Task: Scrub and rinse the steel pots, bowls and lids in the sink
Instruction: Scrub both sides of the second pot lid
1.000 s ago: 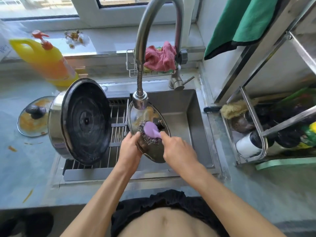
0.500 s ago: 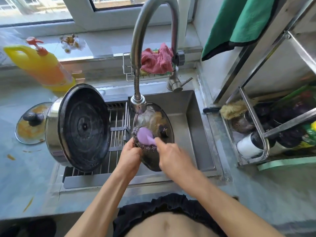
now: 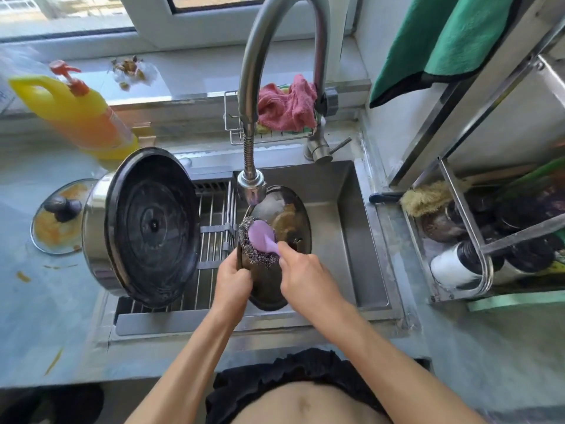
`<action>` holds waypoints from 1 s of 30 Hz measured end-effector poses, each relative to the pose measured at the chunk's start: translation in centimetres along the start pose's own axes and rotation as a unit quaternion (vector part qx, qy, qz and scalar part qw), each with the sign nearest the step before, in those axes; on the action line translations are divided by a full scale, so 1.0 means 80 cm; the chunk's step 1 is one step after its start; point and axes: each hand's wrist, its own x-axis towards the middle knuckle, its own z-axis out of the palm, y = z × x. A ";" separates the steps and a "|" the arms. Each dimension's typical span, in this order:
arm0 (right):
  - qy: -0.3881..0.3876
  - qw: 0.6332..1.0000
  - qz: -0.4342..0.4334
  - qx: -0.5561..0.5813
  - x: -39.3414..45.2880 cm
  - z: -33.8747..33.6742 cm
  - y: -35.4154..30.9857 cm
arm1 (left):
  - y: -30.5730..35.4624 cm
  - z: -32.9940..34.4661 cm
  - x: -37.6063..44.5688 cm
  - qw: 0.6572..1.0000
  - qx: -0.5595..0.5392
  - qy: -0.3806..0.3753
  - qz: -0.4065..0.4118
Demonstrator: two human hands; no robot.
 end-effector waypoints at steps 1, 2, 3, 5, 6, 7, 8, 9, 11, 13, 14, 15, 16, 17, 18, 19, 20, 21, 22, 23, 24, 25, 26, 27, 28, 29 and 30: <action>0.008 1.000 -0.002 -0.003 0.006 -0.003 0.005 | 0.002 -0.003 0.000 1.000 0.004 0.008 0.004; 0.020 1.000 0.022 -0.007 0.013 -0.008 0.012 | 0.004 -0.005 0.000 1.000 0.010 0.010 0.005; 0.019 0.999 0.042 -0.024 0.015 -0.012 0.016 | 0.006 -0.006 -0.003 1.000 0.012 0.010 0.003; 0.006 0.998 -0.001 -0.064 0.010 -0.008 0.010 | 0.009 -0.008 -0.003 1.000 -0.005 0.017 -0.004; -0.013 0.995 -0.048 -0.085 0.004 -0.002 0.003 | 0.011 -0.009 0.001 1.000 -0.018 0.025 -0.007; -0.024 0.992 -0.078 -0.092 0.001 -0.001 0.000 | 0.014 -0.012 0.005 0.999 -0.019 0.036 -0.004; -0.014 0.993 -0.073 -0.090 0.005 -0.005 0.004 | 0.014 -0.016 0.010 0.999 -0.007 0.038 -0.005; -0.003 0.995 -0.048 -0.089 0.014 -0.013 0.014 | 0.015 -0.018 0.015 0.999 0.013 0.032 -0.006; 0.005 0.990 -0.048 -0.132 0.025 -0.022 0.023 | 0.008 -0.031 0.029 0.998 0.048 0.032 -0.016; -0.020 0.972 -0.121 -0.201 0.018 -0.023 0.016 | 0.005 -0.044 0.041 0.996 0.080 0.032 -0.036; -0.026 0.967 -0.141 -0.213 0.017 -0.024 0.014 | 0.005 -0.050 0.047 0.995 0.090 0.030 -0.037; -0.012 0.966 -0.140 -0.219 0.022 -0.031 0.017 | 0.009 -0.054 0.053 0.994 0.101 0.025 -0.037; -0.004 0.962 -0.132 -0.239 0.027 -0.038 0.022 | 0.013 -0.055 0.056 0.992 0.115 0.021 -0.044; 0.002 0.956 -0.137 -0.261 0.035 -0.045 0.027 | 0.020 -0.056 0.059 0.991 0.123 0.019 -0.051; 0.006 0.938 -0.180 -0.297 0.040 -0.050 0.028 | 0.025 -0.056 0.062 0.990 0.124 0.020 -0.056; -0.015 0.917 -0.210 -0.339 0.040 -0.052 0.027 | 0.031 -0.056 0.062 0.991 0.121 0.019 -0.061; -0.020 0.908 -0.222 -0.354 0.042 -0.054 0.026 | 0.035 -0.057 0.063 0.990 0.123 0.021 -0.059; -0.025 0.910 -0.214 -0.354 0.045 -0.056 0.025 | 0.037 -0.057 0.066 0.990 0.128 0.018 -0.055; -0.025 0.920 -0.205 -0.332 0.049 -0.059 0.026 | 0.038 -0.056 0.067 0.989 0.142 0.011 -0.052; -0.017 0.926 -0.205 -0.318 0.054 -0.059 0.028 | 0.038 -0.055 0.068 0.988 0.149 0.005 -0.051; -0.014 0.920 -0.230 -0.316 0.057 -0.059 0.027 | 0.039 -0.054 0.067 0.987 0.151 0.002 -0.052; -0.039 0.907 -0.248 -0.338 0.058 -0.056 0.028 | 0.038 -0.053 0.067 0.987 0.152 -0.004 -0.056; -0.043 0.901 -0.261 -0.344 0.058 -0.055 0.034 | 0.038 -0.050 0.065 0.986 0.155 -0.010 -0.058; -0.036 0.909 -0.247 -0.335 0.060 -0.055 0.039 | 0.040 -0.051 0.065 0.986 0.159 -0.015 -0.057; -0.029 0.923 -0.219 -0.316 0.061 -0.056 0.044 | 0.042 -0.049 0.066 0.984 0.167 -0.019 -0.054; -0.027 0.932 -0.194 -0.305 0.060 -0.055 0.046 | 0.042 -0.047 0.067 0.983 0.177 -0.021 -0.054; -0.024 0.931 -0.205 -0.301 0.062 -0.050 0.047 | 0.041 -0.047 0.068 0.981 0.183 -0.016 -0.056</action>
